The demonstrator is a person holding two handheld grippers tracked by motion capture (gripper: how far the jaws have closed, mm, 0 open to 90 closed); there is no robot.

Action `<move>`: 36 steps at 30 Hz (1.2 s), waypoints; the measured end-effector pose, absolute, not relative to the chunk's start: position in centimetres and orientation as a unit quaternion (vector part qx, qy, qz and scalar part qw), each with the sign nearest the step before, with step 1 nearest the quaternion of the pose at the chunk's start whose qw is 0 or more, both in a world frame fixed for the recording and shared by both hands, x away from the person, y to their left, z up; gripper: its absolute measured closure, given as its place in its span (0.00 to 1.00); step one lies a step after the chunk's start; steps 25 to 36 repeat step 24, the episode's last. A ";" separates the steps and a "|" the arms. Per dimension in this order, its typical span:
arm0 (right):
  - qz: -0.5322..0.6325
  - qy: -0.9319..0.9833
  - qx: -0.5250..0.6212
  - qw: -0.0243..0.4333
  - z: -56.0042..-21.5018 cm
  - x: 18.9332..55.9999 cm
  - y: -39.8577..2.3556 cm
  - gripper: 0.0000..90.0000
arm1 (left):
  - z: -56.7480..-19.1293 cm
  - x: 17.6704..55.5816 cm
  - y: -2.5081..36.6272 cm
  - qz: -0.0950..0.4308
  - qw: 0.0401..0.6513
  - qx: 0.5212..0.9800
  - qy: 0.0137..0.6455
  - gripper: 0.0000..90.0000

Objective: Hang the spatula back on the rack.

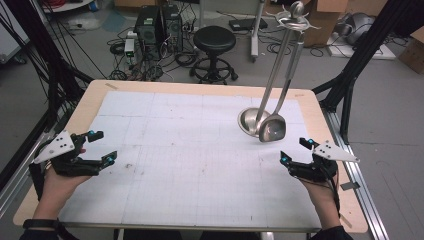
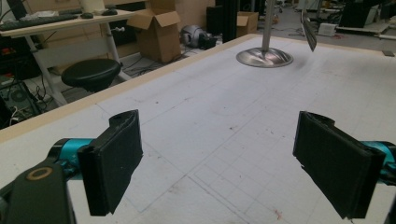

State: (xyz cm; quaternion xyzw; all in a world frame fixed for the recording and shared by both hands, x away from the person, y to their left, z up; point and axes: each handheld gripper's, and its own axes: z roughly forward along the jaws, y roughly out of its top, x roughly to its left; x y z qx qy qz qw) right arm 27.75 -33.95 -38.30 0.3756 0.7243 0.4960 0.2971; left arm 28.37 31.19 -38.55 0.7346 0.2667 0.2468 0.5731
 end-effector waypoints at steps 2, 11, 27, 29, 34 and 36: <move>0.495 0.723 0.377 0.299 -38.3 27.8 -34.0 0.18 | -38.5 28.3 31.2 0.247 0.573 0.734 0.267 0.18; 0.493 0.720 0.389 0.296 -38.6 28.2 -34.4 0.18 | -38.9 28.2 31.4 0.246 0.574 0.732 0.274 0.18; 0.493 0.725 0.385 0.289 -38.7 28.4 -33.9 0.18 | -39.0 28.1 31.4 0.247 0.574 0.731 0.273 0.18; 0.493 0.725 0.385 0.289 -38.7 28.4 -33.9 0.18 | -39.0 28.1 31.4 0.247 0.574 0.731 0.273 0.18; 0.493 0.725 0.385 0.289 -38.7 28.4 -33.9 0.18 | -39.0 28.1 31.4 0.247 0.574 0.731 0.273 0.18; 0.493 0.725 0.385 0.289 -38.7 28.4 -33.9 0.18 | -39.0 28.1 31.4 0.247 0.574 0.731 0.273 0.18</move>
